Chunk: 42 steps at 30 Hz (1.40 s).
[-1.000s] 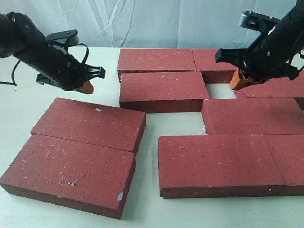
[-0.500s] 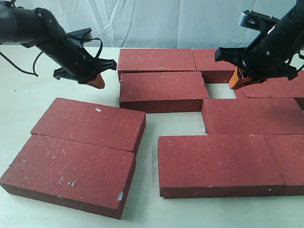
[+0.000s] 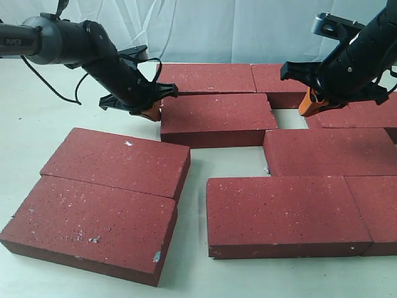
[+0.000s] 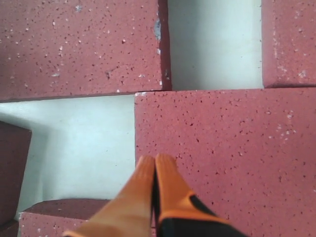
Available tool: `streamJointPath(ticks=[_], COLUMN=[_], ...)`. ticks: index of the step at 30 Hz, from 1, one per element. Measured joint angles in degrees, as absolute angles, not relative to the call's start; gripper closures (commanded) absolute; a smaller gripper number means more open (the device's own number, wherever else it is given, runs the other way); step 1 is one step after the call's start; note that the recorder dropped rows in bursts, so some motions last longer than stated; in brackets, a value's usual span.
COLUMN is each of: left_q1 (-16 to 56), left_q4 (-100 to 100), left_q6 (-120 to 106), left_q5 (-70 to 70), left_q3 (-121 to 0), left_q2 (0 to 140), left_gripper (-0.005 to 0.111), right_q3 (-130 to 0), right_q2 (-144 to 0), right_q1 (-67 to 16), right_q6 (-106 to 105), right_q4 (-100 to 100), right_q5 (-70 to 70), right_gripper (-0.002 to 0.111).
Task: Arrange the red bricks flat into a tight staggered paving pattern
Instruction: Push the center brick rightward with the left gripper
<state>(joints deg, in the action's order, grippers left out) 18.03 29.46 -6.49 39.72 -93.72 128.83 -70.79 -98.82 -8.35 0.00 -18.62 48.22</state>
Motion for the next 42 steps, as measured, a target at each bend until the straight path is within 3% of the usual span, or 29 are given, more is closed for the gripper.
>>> streamJointPath(ticks=[42], left_q1=[27.57], left_q4=[37.54], left_q6=[-6.49], left_q5=[24.83], left_q3=[-94.13], left_q2=[130.64], left_gripper=[0.107], right_q3=[-70.79], right_q2=[-98.82], right_q1=[-8.35], right_q6=[0.00], right_q4=[-18.73], right_q5=[47.89], right_gripper=[0.109])
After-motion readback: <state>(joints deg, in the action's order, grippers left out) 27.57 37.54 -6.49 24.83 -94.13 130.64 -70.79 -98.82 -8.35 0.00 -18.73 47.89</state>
